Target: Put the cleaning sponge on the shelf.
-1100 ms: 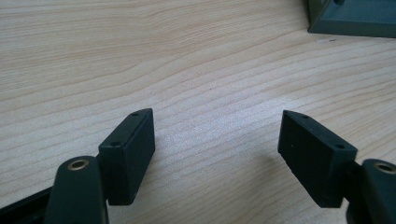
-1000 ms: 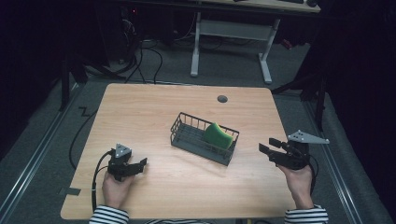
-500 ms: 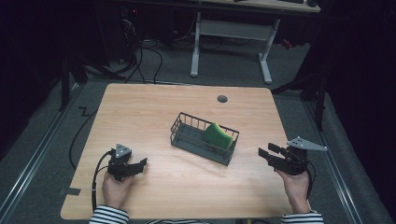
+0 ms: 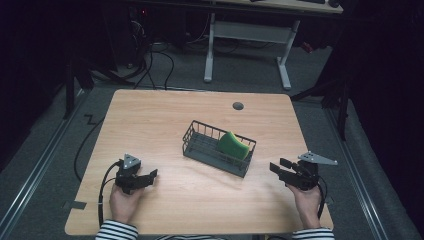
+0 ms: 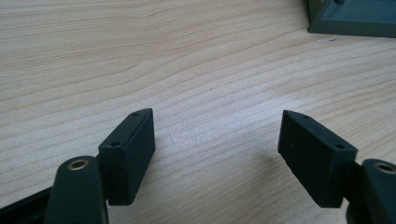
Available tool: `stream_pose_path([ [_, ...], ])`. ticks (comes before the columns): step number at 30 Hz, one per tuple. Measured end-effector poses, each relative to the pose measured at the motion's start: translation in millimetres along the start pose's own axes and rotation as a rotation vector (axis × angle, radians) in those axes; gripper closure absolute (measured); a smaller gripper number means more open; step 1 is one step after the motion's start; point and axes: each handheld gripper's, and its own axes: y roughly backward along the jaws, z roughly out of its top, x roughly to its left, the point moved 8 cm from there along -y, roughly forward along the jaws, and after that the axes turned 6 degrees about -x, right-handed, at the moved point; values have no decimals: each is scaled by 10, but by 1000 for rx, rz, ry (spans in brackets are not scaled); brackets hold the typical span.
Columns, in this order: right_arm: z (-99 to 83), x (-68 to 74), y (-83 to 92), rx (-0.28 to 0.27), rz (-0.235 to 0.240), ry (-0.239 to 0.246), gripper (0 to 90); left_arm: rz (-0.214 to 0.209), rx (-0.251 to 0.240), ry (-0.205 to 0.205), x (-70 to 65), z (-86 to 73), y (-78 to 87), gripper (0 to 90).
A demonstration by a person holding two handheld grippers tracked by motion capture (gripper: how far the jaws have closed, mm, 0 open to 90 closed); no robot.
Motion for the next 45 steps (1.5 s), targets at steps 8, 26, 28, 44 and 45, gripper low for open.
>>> stream_pose_path([
  [8, -157, 32, -134, 33, -5, -1, 453, -1, 0, 0, 0, 0, 0, 279],
  [26, -408, 17, -324, 91, -45, 19, 449, -1, -1, 0, -1, 0, -1, 279],
  [28, -425, 12, -339, 94, -48, 26, 448, -1, -1, 0, -1, 0, 0, 279],
  [44, -574, 31, -453, 128, -67, 50, 423, -1, -1, 0, 0, 0, -1, 279],
  [45, -575, 34, -456, 127, -69, 49, 419, -1, -1, 0, -1, 0, -1, 279],
])
